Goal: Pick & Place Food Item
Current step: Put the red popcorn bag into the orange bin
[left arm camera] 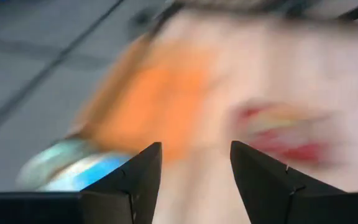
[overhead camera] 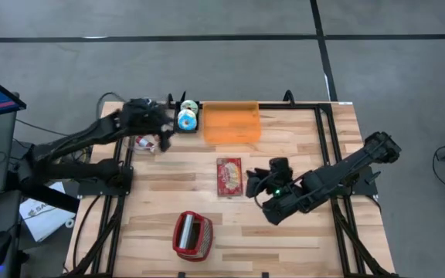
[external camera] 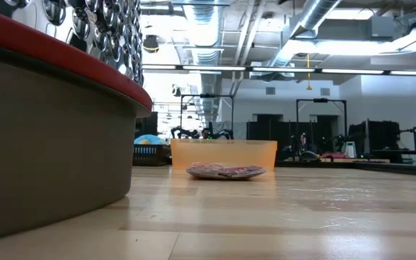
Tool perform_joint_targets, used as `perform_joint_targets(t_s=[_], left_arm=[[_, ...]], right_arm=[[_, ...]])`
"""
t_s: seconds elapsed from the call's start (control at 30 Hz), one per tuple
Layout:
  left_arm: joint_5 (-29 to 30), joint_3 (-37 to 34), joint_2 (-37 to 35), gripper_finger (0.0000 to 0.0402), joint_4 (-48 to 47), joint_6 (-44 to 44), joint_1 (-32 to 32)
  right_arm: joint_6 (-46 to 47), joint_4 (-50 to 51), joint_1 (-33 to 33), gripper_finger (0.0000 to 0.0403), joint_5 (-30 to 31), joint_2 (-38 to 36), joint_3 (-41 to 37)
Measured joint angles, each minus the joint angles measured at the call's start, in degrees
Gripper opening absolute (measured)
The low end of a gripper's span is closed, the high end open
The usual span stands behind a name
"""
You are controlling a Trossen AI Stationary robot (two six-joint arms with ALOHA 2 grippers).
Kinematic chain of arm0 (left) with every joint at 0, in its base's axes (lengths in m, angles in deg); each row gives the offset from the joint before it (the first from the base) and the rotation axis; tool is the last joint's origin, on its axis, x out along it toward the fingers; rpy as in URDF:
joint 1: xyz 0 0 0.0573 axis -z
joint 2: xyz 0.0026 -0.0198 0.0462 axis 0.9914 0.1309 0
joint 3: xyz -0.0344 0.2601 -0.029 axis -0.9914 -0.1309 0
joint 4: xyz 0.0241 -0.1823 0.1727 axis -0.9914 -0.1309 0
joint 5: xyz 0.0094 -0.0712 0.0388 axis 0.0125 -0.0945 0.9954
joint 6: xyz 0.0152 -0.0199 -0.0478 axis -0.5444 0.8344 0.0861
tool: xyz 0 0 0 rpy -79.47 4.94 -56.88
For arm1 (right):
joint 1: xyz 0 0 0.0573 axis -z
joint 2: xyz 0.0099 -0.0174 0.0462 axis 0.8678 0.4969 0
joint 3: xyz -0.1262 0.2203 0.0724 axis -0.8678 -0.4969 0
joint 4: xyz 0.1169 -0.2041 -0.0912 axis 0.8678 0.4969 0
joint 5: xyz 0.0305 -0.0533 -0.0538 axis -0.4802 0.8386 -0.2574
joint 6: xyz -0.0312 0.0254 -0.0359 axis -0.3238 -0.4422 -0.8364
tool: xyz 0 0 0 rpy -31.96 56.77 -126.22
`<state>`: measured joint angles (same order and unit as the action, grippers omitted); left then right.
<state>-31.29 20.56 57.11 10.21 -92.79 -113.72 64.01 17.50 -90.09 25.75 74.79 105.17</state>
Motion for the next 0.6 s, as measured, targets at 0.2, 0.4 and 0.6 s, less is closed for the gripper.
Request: perform_joint_targets(t_s=[0.2, 0.4, 0.6], left_arm=[[-13.0, -0.8, -11.8, 0.0183, 3.4, 9.1, 0.0], [-12.9, -11.1, -18.4, 0.0172, 11.6, 19.3, 1.6], [-13.0, -16.7, -20.2, 0.0168, 19.4, 27.9, 6.9]], right_arm=[[-5.7, 4.9, -0.8, 0.0163, 2.4, -4.9, 0.0], [-11.0, 6.1, -0.4, 0.0163, -1.2, -5.5, 0.0], [1.1, 0.6, 4.7, 0.0163, -22.8, -5.2, -8.9]])
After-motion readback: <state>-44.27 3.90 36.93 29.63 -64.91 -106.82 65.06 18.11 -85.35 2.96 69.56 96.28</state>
